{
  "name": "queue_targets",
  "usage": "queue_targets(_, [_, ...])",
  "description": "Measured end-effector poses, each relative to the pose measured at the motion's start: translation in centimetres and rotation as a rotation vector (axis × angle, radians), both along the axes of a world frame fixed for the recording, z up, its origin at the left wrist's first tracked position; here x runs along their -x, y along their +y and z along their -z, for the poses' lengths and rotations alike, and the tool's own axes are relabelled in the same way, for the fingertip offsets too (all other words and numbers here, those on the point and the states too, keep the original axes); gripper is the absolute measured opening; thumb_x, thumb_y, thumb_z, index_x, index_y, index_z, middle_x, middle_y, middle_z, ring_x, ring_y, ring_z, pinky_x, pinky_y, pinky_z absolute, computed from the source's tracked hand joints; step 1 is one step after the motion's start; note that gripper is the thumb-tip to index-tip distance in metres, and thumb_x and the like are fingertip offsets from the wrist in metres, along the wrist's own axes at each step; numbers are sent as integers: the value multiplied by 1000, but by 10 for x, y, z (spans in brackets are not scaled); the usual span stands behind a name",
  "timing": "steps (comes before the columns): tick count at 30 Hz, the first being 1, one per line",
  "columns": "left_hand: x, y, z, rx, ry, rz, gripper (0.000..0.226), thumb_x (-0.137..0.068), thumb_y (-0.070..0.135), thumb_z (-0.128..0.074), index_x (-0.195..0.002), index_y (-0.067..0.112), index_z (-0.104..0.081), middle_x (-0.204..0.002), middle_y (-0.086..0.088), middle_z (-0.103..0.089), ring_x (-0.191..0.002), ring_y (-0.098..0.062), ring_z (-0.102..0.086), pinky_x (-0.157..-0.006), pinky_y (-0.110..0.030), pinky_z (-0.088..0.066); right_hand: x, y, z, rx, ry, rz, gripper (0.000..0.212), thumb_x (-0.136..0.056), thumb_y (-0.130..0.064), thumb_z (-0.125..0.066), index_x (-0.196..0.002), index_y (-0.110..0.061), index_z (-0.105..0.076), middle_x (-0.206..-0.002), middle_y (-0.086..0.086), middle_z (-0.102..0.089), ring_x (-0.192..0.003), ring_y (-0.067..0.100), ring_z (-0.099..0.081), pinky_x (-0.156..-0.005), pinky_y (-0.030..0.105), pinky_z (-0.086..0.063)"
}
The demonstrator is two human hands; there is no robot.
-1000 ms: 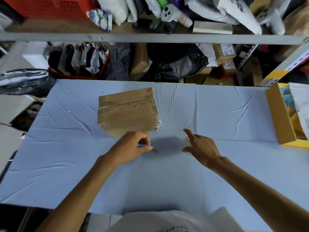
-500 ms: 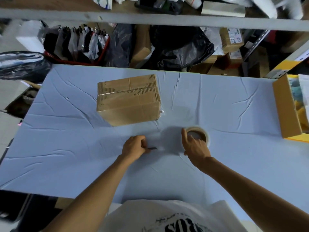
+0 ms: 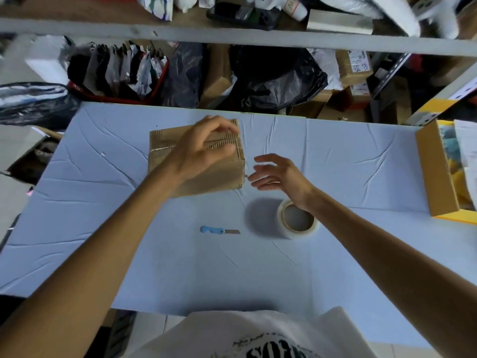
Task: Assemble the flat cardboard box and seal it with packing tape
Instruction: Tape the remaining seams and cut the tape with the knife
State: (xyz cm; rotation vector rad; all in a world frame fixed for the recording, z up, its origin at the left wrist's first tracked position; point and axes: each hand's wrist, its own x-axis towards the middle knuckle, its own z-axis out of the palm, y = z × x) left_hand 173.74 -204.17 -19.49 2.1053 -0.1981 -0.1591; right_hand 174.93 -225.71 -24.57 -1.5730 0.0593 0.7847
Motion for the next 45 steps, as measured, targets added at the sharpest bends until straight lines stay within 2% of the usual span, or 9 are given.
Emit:
queue_targets(3, [-17, -7, 20, -310, 72, 146, 49, -82, 37, -67, -130, 36, -54, -148, 6, -34, -141, -12, -21, -117, -39, -17, -2, 10, 4, -105, 135, 72, 23, -92, -23, -60, -110, -9, -55, -105, 20, -70, -96, 34, -68, -92, 42, -53])
queue_targets(5, [-20, -9, 30, -378, 84, 152, 46, -81, 37, -70, -126, 37, -58, -152, 7, -25, -143, -13, -8, -116, -38, -9, 0, 12, 9, -119, 151, 114, 31, -90, -11, -63, -119, -3, -53, -101, 21, -70, -91, 32, -68, -90, 41, -54])
queue_targets(15, [-18, -15, 46, -430, -147, 64, 29, -73, 22, -79, -101, 26, -71, -144, 2, -37, -139, -24, -18, -113, -36, -14, -1, 18, 22, 59, 59, 274, 43, -76, 5, -75, -116, 5, -60, -72, 12, -68, -58, 14, -63, -60, 19, -56])
queue_targets(24, [-12, -20, 55, -616, -285, 40, 69, -70, 30, -80, -132, 18, -51, -144, -3, -48, -138, -35, -33, -111, -47, -26, 8, 26, 37, 87, -215, 505, 35, -73, 5, -77, -103, 2, -61, -73, 11, -73, -65, 8, -71, -60, 10, -50])
queue_targets(31, [-9, -21, 53, -552, -218, -2, 84, -67, 24, -81, -140, 18, -39, -145, -4, -37, -136, -24, -32, -106, -46, -36, 8, 31, 37, 410, -246, 412, 36, -77, -17, -79, -105, -15, -56, -85, -5, -67, -76, 14, -67, -70, 30, -52])
queue_targets(34, [-11, -17, 50, -463, -131, -22, 98, -67, 29, -83, -146, 14, -25, -151, -8, -28, -140, -25, -26, -117, -44, -25, 15, 22, 29, 545, -292, 413, 25, -83, -11, -68, -106, -15, -57, -90, -4, -63, -85, 20, -64, -74, 34, -53])
queue_targets(38, [-6, 1, 57, -663, -205, -83, 100, -63, 46, -82, -144, 15, -32, -155, -10, -21, -146, -36, -5, -118, -50, -7, 27, 19, 19, 448, -351, 368, 11, -83, -5, -59, -82, -11, -68, -75, 3, -70, -75, 22, -68, -70, 35, -57])
queue_targets(42, [-3, 9, 61, -669, -192, -158, 89, -67, 47, -79, -142, 23, -38, -153, -7, -27, -144, -37, -11, -115, -60, -9, 38, 29, 13, 364, -460, 239, 18, -90, -7, -56, -84, -4, -72, -76, 13, -73, -74, 26, -70, -75, 43, -58])
queue_targets(45, [-4, 8, 62, -683, -212, -184, 86, -65, 50, -79, -139, 24, -43, -148, -7, -34, -143, -36, -17, -114, -61, -13, 40, 40, 11, 368, -513, 200, 28, -90, -5, -49, -65, -1, -61, -58, 16, -60, -56, 31, -54, -55, 38, -49])
